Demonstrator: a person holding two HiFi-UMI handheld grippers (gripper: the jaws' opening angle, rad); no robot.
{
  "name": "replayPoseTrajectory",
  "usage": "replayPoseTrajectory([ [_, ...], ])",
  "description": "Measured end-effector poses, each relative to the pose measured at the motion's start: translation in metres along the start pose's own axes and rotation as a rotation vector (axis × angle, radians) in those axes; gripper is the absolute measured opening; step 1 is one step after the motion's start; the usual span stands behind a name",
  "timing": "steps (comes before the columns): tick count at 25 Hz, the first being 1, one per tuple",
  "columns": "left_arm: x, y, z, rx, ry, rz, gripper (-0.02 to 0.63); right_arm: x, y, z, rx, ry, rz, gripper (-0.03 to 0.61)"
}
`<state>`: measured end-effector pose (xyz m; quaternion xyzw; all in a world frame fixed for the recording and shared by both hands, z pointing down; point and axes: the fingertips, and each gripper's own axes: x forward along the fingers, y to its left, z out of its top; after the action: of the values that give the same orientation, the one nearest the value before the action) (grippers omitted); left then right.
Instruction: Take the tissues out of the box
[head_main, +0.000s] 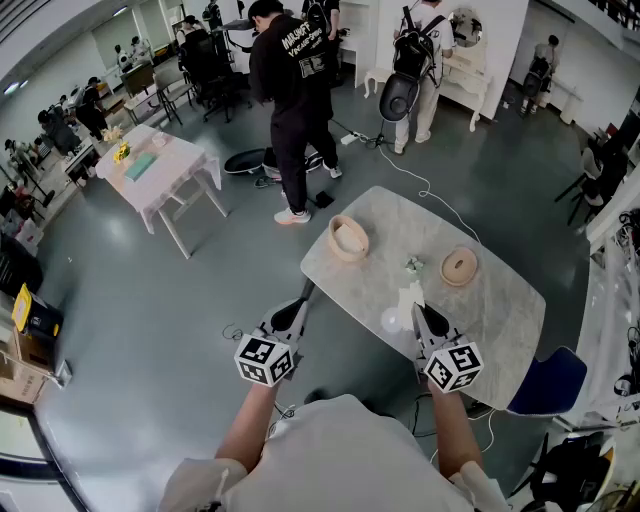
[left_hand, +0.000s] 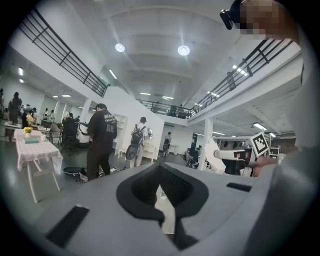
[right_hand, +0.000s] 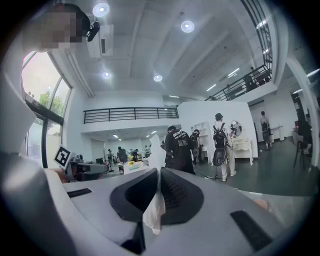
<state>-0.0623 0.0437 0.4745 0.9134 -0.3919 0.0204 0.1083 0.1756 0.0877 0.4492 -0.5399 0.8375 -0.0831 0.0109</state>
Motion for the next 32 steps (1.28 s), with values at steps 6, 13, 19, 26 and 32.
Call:
replayPoseTrajectory([
  [6, 0.0, -0.003, 0.001, 0.007, 0.001, -0.011, 0.008, -0.001, 0.002, 0.002, -0.005, 0.002, 0.003, 0.038],
  [13, 0.0, -0.005, 0.003, 0.01, 0.0, -0.024, 0.008, 0.0, 0.005, 0.005, -0.003, -0.001, 0.002, 0.038],
  [19, -0.002, 0.0, 0.002, 0.011, 0.005, -0.036, 0.008, 0.005, 0.009, 0.002, -0.014, 0.007, -0.015, 0.038],
  [26, -0.009, 0.016, -0.001, 0.006, 0.014, -0.05, 0.008, 0.013, 0.017, -0.003, -0.013, 0.011, -0.048, 0.038],
  [32, -0.012, 0.034, -0.004, 0.002, 0.026, -0.082, 0.008, 0.022, 0.027, -0.005, -0.03, 0.013, -0.079, 0.038],
])
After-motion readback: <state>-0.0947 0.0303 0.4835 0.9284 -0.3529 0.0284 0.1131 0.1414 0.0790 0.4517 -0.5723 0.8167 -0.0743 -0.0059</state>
